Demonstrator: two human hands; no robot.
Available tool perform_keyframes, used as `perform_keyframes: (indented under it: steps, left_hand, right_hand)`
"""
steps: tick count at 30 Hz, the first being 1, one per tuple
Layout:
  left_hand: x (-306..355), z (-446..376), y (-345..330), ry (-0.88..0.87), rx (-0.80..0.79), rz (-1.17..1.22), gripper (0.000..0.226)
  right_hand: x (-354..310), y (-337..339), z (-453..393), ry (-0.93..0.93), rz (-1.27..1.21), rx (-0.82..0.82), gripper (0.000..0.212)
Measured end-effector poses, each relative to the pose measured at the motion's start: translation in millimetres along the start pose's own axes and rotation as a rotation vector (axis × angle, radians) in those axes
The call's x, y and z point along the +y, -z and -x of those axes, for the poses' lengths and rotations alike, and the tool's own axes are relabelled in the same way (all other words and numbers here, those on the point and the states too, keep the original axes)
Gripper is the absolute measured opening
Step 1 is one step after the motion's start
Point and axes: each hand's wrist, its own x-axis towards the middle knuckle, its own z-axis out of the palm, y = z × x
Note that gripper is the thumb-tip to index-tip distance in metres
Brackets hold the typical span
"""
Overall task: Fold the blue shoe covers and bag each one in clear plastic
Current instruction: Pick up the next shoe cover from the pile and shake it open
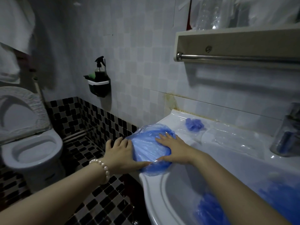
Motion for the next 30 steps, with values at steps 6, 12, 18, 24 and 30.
perform_keyframes:
  steps: [6, 12, 18, 24, 30]
  left_hand:
    - [-10, 13, 17, -0.349, 0.250, 0.356, 0.101]
    - [-4, 5, -2, -0.625, 0.200, 0.368, 0.034]
    - [15, 9, -2, -0.590, 0.351, 0.338, 0.048]
    - [6, 13, 16, -0.474, 0.076, 0.297, 0.076]
    - [-8, 9, 14, -0.423, -0.041, 0.514, 0.038]
  right_hand:
    - [4, 34, 11, -0.038, -0.805, 0.234, 0.038]
    - [-12, 75, 42, 0.080, -0.576, 0.233, 0.021]
    - [-13, 31, 48, -0.009, -0.142, -0.006, 0.048]
    - [3, 32, 46, -0.028, -0.507, 0.090, 0.026]
    - [12, 44, 52, -0.040, -0.681, -0.020, 0.041]
